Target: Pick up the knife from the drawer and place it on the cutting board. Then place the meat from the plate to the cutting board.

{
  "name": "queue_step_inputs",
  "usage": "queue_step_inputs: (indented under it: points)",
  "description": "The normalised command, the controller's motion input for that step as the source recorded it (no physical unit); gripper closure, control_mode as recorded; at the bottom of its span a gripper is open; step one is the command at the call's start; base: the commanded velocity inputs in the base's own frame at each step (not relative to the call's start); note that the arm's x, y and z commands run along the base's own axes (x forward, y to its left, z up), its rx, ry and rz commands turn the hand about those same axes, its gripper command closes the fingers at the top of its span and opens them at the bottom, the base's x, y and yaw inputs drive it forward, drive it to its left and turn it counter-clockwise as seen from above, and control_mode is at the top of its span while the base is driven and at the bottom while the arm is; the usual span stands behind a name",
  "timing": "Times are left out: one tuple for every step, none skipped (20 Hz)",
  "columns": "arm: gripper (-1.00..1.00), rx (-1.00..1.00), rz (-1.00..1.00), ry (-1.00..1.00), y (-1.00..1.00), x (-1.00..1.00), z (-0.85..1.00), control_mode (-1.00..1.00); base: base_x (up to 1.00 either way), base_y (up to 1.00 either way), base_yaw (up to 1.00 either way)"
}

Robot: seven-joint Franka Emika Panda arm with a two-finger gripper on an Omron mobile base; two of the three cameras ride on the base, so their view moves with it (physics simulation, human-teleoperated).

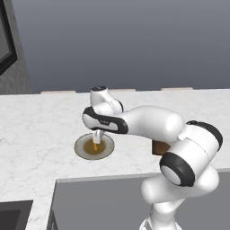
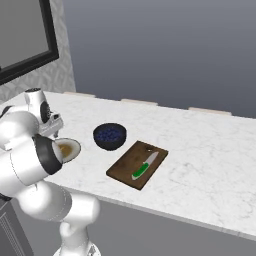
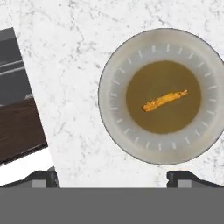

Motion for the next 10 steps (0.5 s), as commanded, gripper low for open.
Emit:
queue_step_inputs:
  points:
    - [-1.0,0.03,-0.67,0.0,0.0,0.0,0.04,-1.0,0.0,0.0,0.0]
    - [-1.0,0.02,-0.68,0.0,0.0,0.0,0.0,-1.0,0.0,0.0,0.0]
    - [-1.0,0.01,-0.69,0.0,0.0,0.0,0.0,-1.0,0.0,0.0,0.0]
    - [-1.0,0.0,-0.7,0.0,0.0,0.0,0.0,-1.0,0.0,0.0,0.0]
    - [-1.0,0.0,-0.73,0.0,0.0,0.0,0.0,-1.0,0.0,0.0,0.0]
    - [-1.0,0.0,-0.76,0.0,0.0,0.0,0.0,-1.0,0.0,0.0,0.0]
    - [-1.0,0.0,-0.79,0.0,0.0,0.0,0.0,-1.0,0.0,0.0,0.0]
    - [-1.0,0.0,-0.79,0.0,0.0,0.0,0.0,-1.0,0.0,0.0,0.0]
    - [-1.0,0.0,-0.79,0.0,0.0,0.0,0.0,-1.0,0.0,0.0,0.0]
    - [-1.0,0.0,-0.79,0.0,0.0,0.0,0.0,-1.0,0.0,0.0,0.0]
